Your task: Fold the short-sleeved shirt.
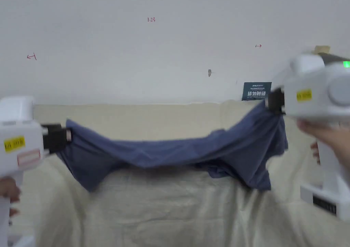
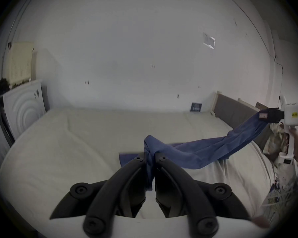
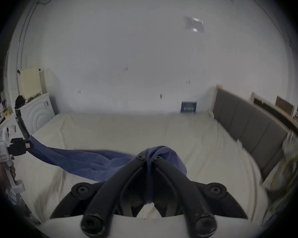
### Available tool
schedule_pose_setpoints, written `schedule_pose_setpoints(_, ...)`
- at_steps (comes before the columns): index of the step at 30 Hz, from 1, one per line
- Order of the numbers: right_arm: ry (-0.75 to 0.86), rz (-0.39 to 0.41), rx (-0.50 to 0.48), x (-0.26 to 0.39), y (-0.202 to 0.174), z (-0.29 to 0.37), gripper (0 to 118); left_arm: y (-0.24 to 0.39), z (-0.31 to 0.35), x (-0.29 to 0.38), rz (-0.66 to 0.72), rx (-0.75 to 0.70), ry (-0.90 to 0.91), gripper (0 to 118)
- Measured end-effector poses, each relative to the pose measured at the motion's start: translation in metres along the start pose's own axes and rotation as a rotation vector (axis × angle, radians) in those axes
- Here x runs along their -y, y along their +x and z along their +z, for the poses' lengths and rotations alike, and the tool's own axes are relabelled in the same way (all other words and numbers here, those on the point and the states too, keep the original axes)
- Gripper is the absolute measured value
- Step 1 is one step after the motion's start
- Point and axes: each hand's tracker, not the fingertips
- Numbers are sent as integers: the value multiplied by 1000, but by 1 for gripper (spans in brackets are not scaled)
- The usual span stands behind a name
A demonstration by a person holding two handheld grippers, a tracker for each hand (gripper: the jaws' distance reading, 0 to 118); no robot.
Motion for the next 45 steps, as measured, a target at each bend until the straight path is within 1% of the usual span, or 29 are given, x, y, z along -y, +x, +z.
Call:
schedule_pose_setpoints(1,-13,-18,-16,27,6,6,1,-10,2,19,-16,14,-24,7)
schedule_pose_setpoints(4,-57,-106,-78,88,19,37,1,-8,30,63,5,41,-35,7)
schedule_pose_setpoints(5,-63,-108,-85,101,21,49,1,-7,41,72,8,39,-27,7)
schedule_pose_setpoints(8,-42,-150,-122,129,26,102,1,-6,79,90,36,71,-15,7)
schedule_pose_setpoints(9,-24,-183,-132,134,27,123,1,-4,95,95,30,78,4,7)
schedule_pose_setpoints(10,-6,-200,-130,137,30,144,1,-2,113,98,-16,68,42,7)
schedule_pose_setpoints(12,9,-186,-145,138,37,176,1,-1,144,100,-54,56,86,7)
schedule_pose_setpoints(14,58,-147,-138,136,38,209,1,4,175,101,-54,54,119,7)
schedule_pose_setpoints(16,89,-115,-154,130,40,241,1,6,205,98,-52,68,157,7)
schedule_pose_setpoints(17,96,-97,-155,127,39,252,1,15,215,95,-53,63,140,7)
schedule_pose_setpoints(19,90,-74,-144,124,39,263,1,22,224,94,-99,-26,82,7)
schedule_pose_setpoints(21,53,-41,-122,123,37,258,1,22,223,97,-100,-29,36,7)
schedule_pose_setpoints(22,22,-24,-109,126,36,249,1,19,217,100,-76,-30,5,7)
schedule_pose_setpoints(25,-149,-53,-88,146,35,190,1,-4,174,119,21,-31,-143,7)
schedule_pose_setpoints(27,-272,-76,-90,168,39,145,1,-19,140,138,55,-27,-248,7)
schedule_pose_setpoints(29,-394,-100,-44,194,43,97,1,-39,102,163,59,-65,-321,7)
schedule_pose_setpoints(32,-538,-93,15,229,45,45,3,-56,65,189,105,-100,-408,7)
schedule_pose_setpoints(33,-573,-79,39,238,45,36,6,-35,68,185,111,-110,-417,8)
schedule_pose_setpoints(34,-568,-105,49,243,47,32,20,-36,67,187,123,-119,-400,17)
schedule_pose_setpoints(35,-570,-128,45,246,49,29,59,-38,67,188,143,-118,-374,44)
schedule_pose_setpoints(36,-572,-201,27,248,58,32,87,-39,70,187,170,-123,-338,77)
schedule_pose_setpoints(37,-571,-264,19,247,62,35,97,-43,75,186,199,-123,-309,109)
schedule_pose_setpoints(38,-548,-306,8,243,65,43,97,-44,78,183,215,-115,-292,117)
schedule_pose_setpoints(39,-493,-325,1,235,70,54,97,-45,91,179,251,-119,-249,115)
schedule_pose_setpoints(40,-449,-337,12,228,73,69,97,-46,100,172,233,-129,-215,116)
schedule_pose_setpoints(41,-393,-308,35,221,74,83,97,-33,113,161,229,-124,-195,116)
schedule_pose_setpoints(43,-282,-250,53,206,72,113,97,-23,136,147,202,-161,-144,116)
schedule_pose_setpoints(44,-251,-213,21,200,63,127,97,-17,146,142,186,-165,-124,116)
schedule_pose_setpoints(45,-234,-168,-20,193,58,143,94,-18,142,150,165,-164,-108,115)
